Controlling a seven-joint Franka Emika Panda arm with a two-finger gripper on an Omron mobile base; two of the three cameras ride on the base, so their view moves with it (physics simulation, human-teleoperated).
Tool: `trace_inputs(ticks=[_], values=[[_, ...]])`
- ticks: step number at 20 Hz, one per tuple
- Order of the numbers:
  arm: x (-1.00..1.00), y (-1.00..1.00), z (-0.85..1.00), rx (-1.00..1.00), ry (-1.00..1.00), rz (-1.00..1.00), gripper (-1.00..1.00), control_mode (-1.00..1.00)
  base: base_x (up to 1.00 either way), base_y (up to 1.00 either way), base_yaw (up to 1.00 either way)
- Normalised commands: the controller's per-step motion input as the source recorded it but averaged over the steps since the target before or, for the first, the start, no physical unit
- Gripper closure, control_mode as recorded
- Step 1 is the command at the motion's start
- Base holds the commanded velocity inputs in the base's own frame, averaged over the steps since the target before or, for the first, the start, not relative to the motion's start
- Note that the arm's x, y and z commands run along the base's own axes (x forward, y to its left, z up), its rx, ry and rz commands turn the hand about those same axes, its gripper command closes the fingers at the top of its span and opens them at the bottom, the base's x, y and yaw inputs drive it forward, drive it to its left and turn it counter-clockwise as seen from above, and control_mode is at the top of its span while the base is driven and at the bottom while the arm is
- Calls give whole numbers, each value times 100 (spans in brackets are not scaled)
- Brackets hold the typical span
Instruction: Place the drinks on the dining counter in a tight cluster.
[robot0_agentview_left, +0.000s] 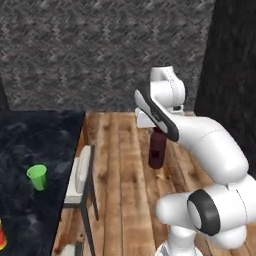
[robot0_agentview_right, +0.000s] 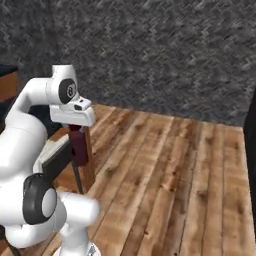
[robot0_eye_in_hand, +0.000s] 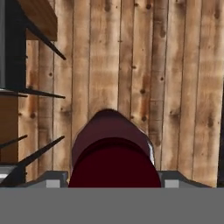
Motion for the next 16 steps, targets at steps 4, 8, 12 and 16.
trace_inputs(ticks=[4,8,12,16], values=[[0,0,0,0,0,0,100,100,28,-2,79],[0,0,0,0,0,0,100,100,29,-3,80],[0,0,0,0,0,0,100,100,34,-2,75],[0,0,0,0,0,0,100,100,36,-2,71]])
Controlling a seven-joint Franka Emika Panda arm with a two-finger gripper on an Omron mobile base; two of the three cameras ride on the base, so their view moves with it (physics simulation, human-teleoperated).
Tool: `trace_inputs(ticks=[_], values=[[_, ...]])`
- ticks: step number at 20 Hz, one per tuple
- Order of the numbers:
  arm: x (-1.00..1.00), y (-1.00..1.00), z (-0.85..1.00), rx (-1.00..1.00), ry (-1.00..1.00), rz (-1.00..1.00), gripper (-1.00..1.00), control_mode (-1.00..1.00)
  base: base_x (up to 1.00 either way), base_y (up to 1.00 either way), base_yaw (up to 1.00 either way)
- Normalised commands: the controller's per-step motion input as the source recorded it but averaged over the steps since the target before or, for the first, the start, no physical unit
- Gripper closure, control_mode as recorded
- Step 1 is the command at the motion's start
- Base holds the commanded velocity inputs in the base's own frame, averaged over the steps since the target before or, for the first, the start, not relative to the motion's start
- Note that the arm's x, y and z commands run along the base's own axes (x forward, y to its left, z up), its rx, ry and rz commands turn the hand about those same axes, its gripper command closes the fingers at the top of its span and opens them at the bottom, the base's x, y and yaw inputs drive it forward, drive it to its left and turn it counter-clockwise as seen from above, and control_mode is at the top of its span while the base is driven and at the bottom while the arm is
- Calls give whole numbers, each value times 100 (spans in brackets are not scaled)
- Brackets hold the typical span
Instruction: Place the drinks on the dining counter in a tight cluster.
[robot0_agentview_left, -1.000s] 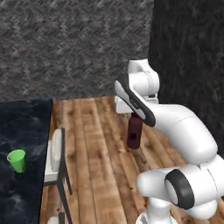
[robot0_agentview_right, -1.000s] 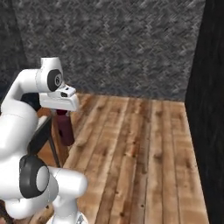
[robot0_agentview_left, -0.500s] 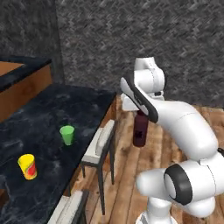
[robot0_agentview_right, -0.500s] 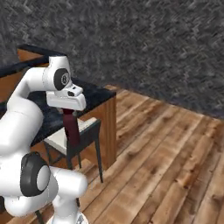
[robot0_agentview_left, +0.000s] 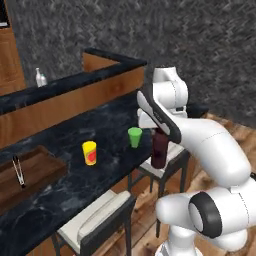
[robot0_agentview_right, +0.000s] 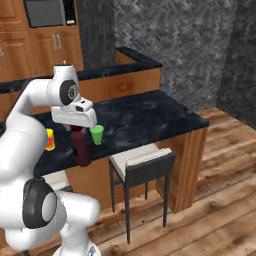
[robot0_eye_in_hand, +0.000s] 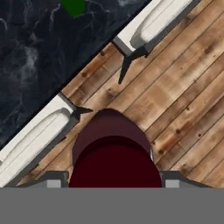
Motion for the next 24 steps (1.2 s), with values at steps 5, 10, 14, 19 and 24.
trace_inputs(ticks=[5,10,14,19,24], values=[[0,0,0,0,0,0,100,100,34,-15,57],[0,0,0,0,0,0,100,100,32,-25,48],[0,0,0,0,0,0,100,100,36,-25,46],[0,0,0,0,0,0,100,100,30,-40,31],[0,0,0,0,0,0,100,100,37,-45,19]])
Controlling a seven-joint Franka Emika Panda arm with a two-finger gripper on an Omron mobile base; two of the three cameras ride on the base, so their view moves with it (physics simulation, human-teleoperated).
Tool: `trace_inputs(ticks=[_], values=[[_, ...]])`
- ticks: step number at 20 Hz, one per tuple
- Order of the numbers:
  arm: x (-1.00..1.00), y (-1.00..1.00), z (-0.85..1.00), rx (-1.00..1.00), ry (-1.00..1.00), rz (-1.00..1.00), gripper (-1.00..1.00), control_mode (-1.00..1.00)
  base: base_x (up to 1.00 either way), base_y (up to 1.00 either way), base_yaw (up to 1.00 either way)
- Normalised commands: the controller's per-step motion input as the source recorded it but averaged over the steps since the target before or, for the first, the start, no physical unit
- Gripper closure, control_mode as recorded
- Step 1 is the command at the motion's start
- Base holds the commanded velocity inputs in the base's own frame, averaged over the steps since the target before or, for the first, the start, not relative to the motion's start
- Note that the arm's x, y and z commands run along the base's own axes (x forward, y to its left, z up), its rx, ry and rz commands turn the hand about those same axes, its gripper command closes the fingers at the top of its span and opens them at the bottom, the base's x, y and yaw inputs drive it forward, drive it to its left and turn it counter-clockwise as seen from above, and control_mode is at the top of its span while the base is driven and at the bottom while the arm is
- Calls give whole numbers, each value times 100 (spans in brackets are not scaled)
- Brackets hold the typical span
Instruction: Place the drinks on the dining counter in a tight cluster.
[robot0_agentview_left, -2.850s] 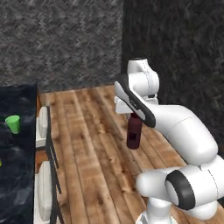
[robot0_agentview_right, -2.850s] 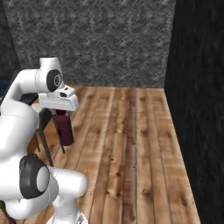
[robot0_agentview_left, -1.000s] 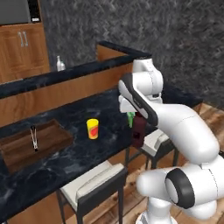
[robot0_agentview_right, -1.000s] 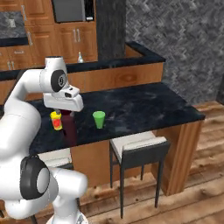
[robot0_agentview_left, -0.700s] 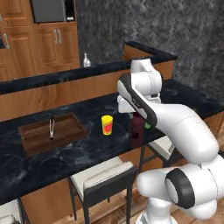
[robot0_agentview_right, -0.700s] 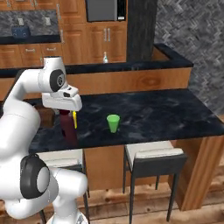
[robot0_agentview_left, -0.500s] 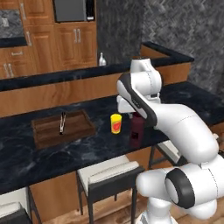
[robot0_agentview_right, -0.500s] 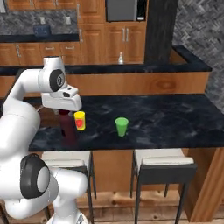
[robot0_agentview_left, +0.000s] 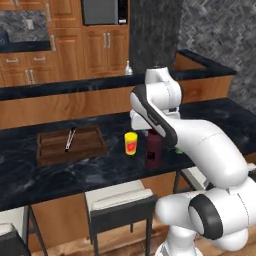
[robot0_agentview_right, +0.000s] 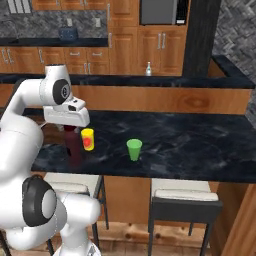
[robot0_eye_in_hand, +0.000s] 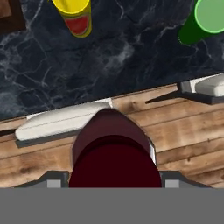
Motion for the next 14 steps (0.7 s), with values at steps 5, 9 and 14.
trace_inputs(ticks=[5,9,14], values=[[0,0,0,0,0,0,100,100,46,-43,15],[0,0,0,0,0,0,100,100,55,-39,13],[0,0,0,0,0,0,100,100,57,-34,12]])
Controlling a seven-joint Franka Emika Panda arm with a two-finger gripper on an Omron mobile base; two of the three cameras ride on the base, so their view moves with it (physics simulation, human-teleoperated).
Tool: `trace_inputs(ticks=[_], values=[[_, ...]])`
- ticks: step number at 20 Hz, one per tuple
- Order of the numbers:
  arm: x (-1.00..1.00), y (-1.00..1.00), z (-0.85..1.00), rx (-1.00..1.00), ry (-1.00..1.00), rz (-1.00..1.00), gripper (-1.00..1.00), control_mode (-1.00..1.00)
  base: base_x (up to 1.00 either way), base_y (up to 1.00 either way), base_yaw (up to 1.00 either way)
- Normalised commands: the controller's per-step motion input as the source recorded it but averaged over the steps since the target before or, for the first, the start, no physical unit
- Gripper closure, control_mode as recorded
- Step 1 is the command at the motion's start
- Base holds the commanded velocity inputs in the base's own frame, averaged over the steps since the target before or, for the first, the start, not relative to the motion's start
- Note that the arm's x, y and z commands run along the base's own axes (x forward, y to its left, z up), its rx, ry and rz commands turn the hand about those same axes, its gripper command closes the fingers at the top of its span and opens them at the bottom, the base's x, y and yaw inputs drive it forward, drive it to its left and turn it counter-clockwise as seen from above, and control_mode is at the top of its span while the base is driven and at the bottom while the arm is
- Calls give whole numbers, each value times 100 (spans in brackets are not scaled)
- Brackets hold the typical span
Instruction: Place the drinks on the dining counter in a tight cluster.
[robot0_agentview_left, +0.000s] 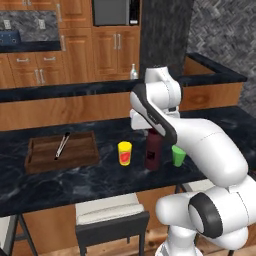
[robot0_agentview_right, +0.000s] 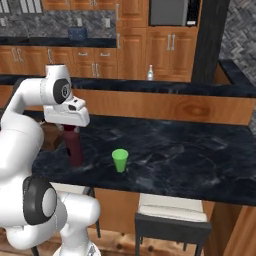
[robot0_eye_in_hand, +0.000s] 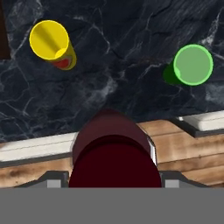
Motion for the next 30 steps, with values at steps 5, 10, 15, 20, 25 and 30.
trace_inputs(ticks=[5,10,15,20,25,30], values=[[0,0,0,0,0,0,100,100,24,-15,3],[0,0,0,0,0,0,100,100,0,0,0],[0,0,0,0,0,0,100,100,0,0,0],[0,0,0,0,0,0,100,100,0,0,0],[11,1,1,0,0,0,100,-100,7,2,0],[37,0,4,0,-5,0,100,-100,0,0,0]])
